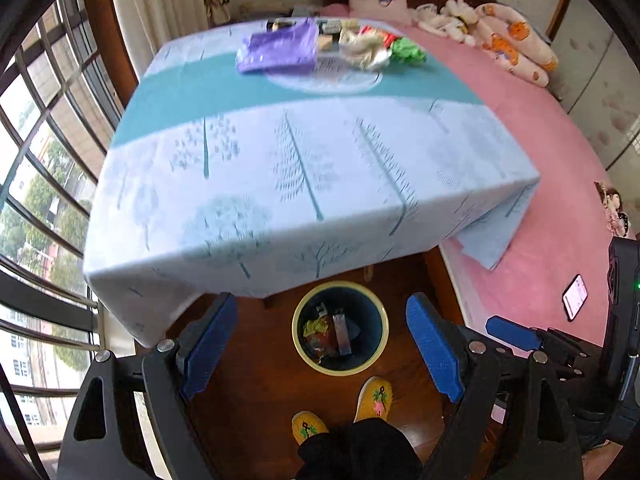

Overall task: Collect trash
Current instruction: 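Raise both tools back toward the table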

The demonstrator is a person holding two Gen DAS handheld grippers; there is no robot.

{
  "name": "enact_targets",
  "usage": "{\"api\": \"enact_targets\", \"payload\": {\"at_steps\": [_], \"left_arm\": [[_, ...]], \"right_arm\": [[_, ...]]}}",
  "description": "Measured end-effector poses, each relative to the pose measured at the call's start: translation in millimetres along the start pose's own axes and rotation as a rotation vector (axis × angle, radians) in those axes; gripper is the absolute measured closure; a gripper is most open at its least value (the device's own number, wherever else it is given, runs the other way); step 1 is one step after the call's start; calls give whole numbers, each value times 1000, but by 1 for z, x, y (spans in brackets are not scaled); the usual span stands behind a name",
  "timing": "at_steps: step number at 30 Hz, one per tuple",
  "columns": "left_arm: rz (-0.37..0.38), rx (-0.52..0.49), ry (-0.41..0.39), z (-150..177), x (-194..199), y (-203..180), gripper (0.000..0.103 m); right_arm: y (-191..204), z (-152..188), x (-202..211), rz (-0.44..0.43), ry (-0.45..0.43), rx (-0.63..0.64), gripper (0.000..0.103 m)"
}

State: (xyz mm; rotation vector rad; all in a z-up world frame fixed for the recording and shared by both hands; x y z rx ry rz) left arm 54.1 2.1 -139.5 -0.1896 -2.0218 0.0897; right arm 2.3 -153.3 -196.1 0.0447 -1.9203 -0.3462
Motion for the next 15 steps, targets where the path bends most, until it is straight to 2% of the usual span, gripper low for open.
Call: {"api": "enact_targets", "payload": {"at_steps": [9, 15], "left_arm": [[52, -19, -120, -44, 70, -11, 17], [73, -35, -197, -70, 101, -18, 12]], "right_arm": [[24, -30, 78, 36, -148, 60, 48], [34, -55, 114, 75, -243, 99, 48]]}}
Point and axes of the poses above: each gripper's, at about its wrist camera, not at the fingertips, and x roughly against the way its jaws point, y to its left, z to its underside, the point moved 9 cm from there along -x, roughly the way its jaws point, and after that the axes turned 6 degrees about x, right-handed, at the moved point
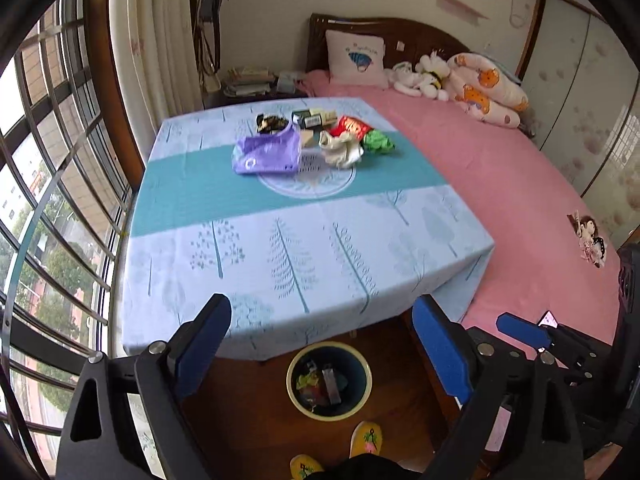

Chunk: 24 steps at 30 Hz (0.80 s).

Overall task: Collect trash
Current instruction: 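Raise both tools back toward the table, then grasp the cream paper with the left tool while the right tool grasps the green paper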

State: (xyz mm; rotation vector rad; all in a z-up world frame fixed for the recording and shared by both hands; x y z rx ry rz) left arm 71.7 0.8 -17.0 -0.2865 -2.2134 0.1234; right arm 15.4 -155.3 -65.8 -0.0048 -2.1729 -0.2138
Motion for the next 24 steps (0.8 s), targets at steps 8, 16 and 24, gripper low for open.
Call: {"api": "enact_targets", "payload": {"at_steps": [8, 16, 24], "left_arm": [[13, -38, -41, -29, 1, -12, 12], [-2, -58, -19, -59, -40, -27, 11], [-66, -3, 14, -119, -126, -41, 11]], "right_arm": [[-6, -39, 18, 32, -77, 2, 48], [-35, -83, -4, 27, -112, -19, 48], [-85, -161, -72, -5, -88, 50, 48]]}}
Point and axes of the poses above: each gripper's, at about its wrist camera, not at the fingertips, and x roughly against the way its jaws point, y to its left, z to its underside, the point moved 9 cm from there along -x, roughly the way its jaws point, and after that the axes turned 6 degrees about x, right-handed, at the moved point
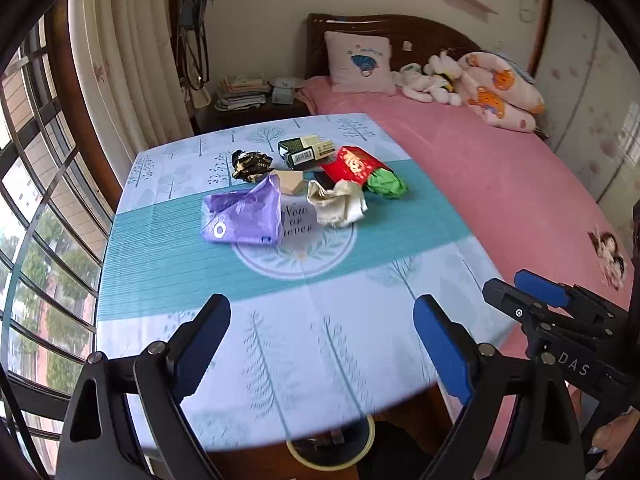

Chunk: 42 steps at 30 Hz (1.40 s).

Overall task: Collect trash
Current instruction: 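Grasp the cream paper with the left tool while the right tool grasps the green paper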

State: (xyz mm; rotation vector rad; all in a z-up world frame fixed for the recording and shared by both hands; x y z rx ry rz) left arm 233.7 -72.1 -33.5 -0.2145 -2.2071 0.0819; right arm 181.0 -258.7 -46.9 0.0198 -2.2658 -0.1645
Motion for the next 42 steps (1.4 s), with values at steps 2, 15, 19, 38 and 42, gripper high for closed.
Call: {"api": "enact_targets", "payload": {"at_steps": [2, 15, 19, 38, 42], "left_arm": [[-5, 43, 29, -16, -28, -5, 11], [-56, 312, 224, -93, -191, -32, 11], [-91, 370, 255, -104, -224, -23, 11], [-110, 476, 438, -70, -289, -15, 11], [-85, 511, 444, -65, -291, -16, 15]], "right_arm": [[-16, -20, -26, -21, 28, 19, 48], [-79, -111, -154, -149, 179, 110, 48], [-79, -121, -188, -178, 211, 126, 48], [-77, -115, -255, -226, 305, 211, 65], [-78, -114, -253, -265, 322, 192, 72]]}}
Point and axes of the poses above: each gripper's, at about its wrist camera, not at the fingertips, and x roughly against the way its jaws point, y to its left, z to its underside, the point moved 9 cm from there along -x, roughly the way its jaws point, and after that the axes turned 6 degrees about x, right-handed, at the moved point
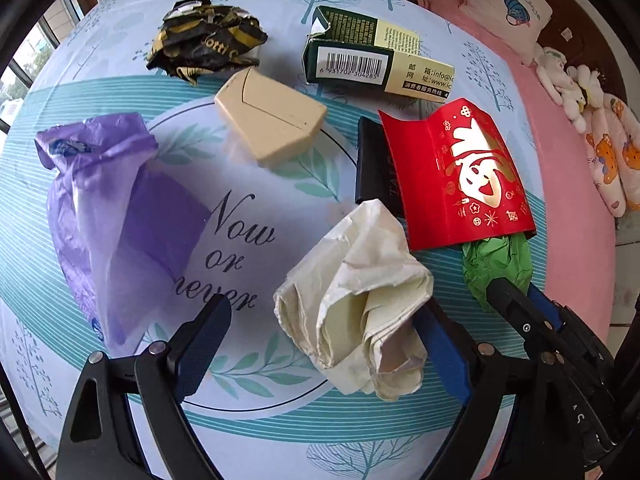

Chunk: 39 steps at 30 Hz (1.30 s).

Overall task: Collect trash
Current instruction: 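Grasp the cream paper with the left tool while the right tool grasps the green paper, then carry the cream and green papers over the bin and open both tools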

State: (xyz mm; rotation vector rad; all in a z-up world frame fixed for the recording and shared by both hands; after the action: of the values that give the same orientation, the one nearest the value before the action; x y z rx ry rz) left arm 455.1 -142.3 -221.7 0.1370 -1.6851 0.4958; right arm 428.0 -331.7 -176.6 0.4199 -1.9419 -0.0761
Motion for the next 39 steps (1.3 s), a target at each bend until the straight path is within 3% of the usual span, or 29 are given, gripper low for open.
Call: {"api": "enact_targets", "payload": {"at_steps": [2, 4, 5, 7, 9, 14, 22, 33, 39], "left_arm": [[25, -5, 5, 0, 0, -4, 25], [55, -23, 8, 1, 2, -11, 46], [42, -37, 4, 1, 3, -14, 46], [20, -70, -25, -1, 8, -19, 68], [15, -92, -37, -1, 13, -22, 73], [-12, -135, -74, 2, 32, -23, 76], [-50, -200, -82, 33, 58, -6, 77], [-29, -234, -82, 92, 88, 36, 77], [-6, -300, -93, 128, 105, 70, 77]], "right_arm": [[1, 1, 1, -15, 7, 3, 73], [4, 3, 4, -37, 17, 2, 74], [5, 5, 5, -44, 19, 0, 74], [9, 7, 8, -58, 23, -4, 75], [12, 10, 10, -78, 34, -17, 75], [22, 24, 14, -124, 94, -67, 75], [38, 62, 13, -109, 195, -69, 75], [81, 111, 31, -93, 207, -43, 75], [115, 145, 43, -55, 180, -68, 75]]}}
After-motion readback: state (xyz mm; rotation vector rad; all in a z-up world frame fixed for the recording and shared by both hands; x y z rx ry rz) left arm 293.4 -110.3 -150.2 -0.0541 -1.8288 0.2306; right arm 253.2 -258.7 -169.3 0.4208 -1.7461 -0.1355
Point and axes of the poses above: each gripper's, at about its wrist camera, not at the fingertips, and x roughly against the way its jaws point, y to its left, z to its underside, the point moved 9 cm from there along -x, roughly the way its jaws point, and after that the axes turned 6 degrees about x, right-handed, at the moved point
